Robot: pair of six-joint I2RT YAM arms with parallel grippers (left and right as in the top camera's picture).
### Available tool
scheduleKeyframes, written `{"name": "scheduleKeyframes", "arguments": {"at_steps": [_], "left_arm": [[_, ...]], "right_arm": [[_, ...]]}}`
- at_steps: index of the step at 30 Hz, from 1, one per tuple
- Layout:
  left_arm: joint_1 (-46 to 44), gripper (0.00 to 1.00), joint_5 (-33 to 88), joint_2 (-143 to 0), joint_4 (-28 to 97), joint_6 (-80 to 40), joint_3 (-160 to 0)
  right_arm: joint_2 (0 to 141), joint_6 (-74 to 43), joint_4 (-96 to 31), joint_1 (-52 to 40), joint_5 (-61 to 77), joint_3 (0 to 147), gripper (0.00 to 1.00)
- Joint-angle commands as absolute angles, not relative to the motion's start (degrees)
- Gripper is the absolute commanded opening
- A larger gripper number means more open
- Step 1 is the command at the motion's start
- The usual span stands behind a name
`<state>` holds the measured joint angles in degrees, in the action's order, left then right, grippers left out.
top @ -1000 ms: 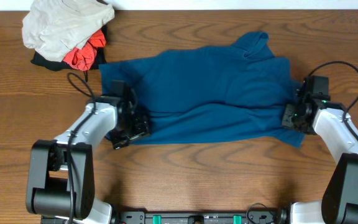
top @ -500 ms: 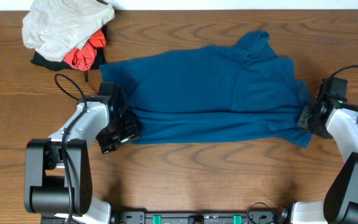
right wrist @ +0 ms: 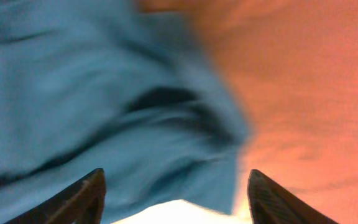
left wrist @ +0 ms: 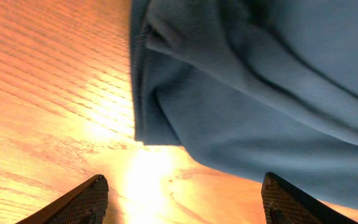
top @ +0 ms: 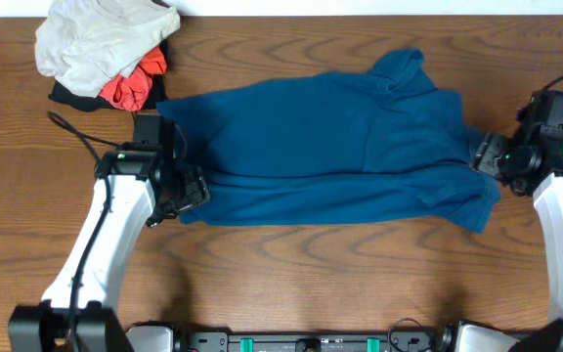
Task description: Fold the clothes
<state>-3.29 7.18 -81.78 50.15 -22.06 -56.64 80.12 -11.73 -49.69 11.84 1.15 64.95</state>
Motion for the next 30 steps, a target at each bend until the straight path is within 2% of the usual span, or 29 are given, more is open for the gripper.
{"name": "scheduleKeyframes", "arguments": {"at_steps": [1, 3, 4, 9, 14, 20, 30], "left_arm": [[-5.23, 0.79, 9.26, -81.25, 50.5, -21.74, -57.8], [-6.68, 0.79, 9.26, -82.24, 50.52, -23.53, -57.28], [-7.11, 0.78, 9.61, -82.7, 50.57, -24.56, -57.06], [-8.82, 0.59, 11.57, -86.89, 50.46, -26.33, -56.16], [-8.97, 0.38, 12.08, -92.05, 48.45, -26.7, -56.16], [-8.97, 0.28, 13.93, -96.75, 46.78, -26.7, -56.16], [-8.97, 0.23, 13.93, -101.3, 45.3, -26.68, -56.16]], "right_arm": [[80.64, -6.76, -50.22, 8.19, 15.84, 64.42, 0.6], [81.54, -7.62, -50.52, 5.87, 15.25, 62.74, 0.47], [82.02, -9.06, -50.61, 5.13, 15.03, 61.98, 0.44], [85.12, -13.26, -49.65, 3.16, 17.5, 57.45, 0.21], [88.99, -13.26, -47.42, 2.92, 18.79, 54.08, 0.1], [92.53, -13.96, -44.95, 2.92, 19.94, 53.76, 0.11], [99.0, -17.17, -38.44, 2.96, 16.19, 53.76, 0.09]]}}
